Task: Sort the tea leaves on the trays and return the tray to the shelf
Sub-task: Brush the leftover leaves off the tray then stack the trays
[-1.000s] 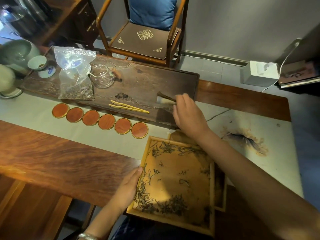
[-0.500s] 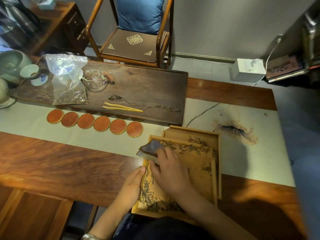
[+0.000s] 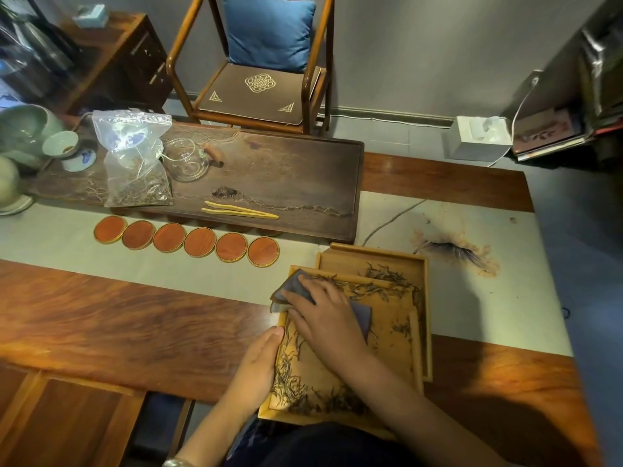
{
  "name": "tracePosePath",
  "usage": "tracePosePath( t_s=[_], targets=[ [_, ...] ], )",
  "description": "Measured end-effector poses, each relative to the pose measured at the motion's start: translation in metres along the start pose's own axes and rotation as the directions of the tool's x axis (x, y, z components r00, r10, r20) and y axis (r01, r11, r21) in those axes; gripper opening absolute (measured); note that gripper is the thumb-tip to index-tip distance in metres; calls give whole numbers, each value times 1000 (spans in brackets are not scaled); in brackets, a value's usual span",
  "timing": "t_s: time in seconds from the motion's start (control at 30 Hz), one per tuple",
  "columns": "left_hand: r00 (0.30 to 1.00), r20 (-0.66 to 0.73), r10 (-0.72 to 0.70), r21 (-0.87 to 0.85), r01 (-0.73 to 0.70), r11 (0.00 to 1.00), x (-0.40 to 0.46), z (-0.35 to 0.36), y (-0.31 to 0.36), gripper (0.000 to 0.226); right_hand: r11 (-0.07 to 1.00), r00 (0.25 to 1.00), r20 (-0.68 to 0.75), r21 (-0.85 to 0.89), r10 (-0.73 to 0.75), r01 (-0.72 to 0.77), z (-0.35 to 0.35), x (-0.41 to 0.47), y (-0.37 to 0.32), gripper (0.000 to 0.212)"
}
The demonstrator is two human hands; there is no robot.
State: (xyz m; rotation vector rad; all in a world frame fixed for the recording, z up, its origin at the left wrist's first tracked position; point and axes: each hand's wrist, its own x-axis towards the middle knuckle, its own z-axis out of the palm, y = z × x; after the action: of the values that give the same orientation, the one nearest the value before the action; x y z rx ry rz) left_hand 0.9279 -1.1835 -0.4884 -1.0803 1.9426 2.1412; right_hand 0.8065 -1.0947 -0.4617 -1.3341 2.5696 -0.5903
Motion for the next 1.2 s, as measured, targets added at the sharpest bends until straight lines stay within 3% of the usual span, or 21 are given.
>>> tracePosePath(
  t_s=[0.23,0.7,0.9,1.07,1.2],
  targets=[
    [999,-27,-36,43,37,998,1,-3,-6,37,996,991,-95,14,92,-91,6,-3,6,29],
    [997,-67,-44,64,48,997,3,-10,-4,44,953,950,-76,37,303,-301,-3,-20,59,29],
    [995,-89,-34,60,39,997,7,-10,-6,39,977,977,-103,120,187,-175,-16,-15,25,29],
    [994,-106,0,47,5,999,6,-7,-4,35,991,998,-33,126,50,-45,1,-8,-11,34],
    [994,-106,15,61,-8,998,4,-5,-3,36,995,999,9,90,33,-34,13,-7,-9,36]
  ],
)
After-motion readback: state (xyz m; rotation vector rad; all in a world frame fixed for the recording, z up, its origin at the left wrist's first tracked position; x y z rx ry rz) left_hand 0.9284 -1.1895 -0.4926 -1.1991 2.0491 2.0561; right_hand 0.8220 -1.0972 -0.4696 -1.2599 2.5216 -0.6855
